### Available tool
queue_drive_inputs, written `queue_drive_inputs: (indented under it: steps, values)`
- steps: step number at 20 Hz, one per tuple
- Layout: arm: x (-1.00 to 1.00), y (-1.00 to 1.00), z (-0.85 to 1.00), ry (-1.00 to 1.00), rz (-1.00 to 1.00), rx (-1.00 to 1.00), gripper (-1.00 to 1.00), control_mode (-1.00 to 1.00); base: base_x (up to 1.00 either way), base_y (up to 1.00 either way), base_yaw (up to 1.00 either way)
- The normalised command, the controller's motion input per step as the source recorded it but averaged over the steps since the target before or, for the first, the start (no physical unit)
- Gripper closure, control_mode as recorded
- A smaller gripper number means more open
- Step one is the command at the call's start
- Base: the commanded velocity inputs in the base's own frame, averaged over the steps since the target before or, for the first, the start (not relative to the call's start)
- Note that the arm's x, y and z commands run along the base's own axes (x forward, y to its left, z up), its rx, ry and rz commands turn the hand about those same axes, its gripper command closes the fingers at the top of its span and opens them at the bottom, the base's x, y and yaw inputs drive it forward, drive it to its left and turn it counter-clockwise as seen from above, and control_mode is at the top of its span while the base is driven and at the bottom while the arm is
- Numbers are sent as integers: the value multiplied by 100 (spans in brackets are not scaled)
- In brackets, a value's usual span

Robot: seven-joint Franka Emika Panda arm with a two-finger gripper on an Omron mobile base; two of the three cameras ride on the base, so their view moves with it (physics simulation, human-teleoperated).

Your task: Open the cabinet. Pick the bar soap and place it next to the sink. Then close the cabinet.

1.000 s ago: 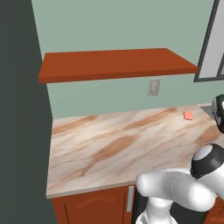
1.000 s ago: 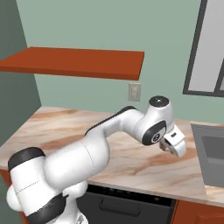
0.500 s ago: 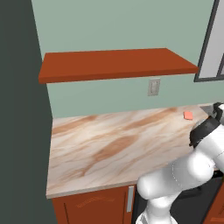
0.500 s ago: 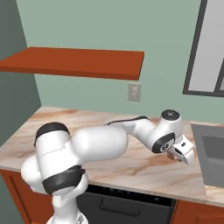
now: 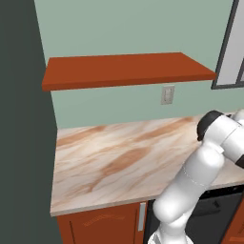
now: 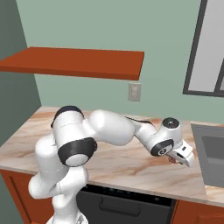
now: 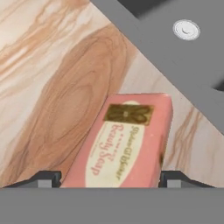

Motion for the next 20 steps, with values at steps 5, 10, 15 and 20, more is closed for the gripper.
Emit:
queue_drive_inputs:
  steps: [5,10,15,20]
  values:
    - [11,-22,-12,7,7,9,-100,-100,0,0,0]
    - [3,-7,2,3,5,9,-100,-100,0,0,0]
    - [-10,27,29,0,6,2,-100,-100,0,0,0]
    - [-63,83,22,-2,3,-2,-100,-100,0,0,0]
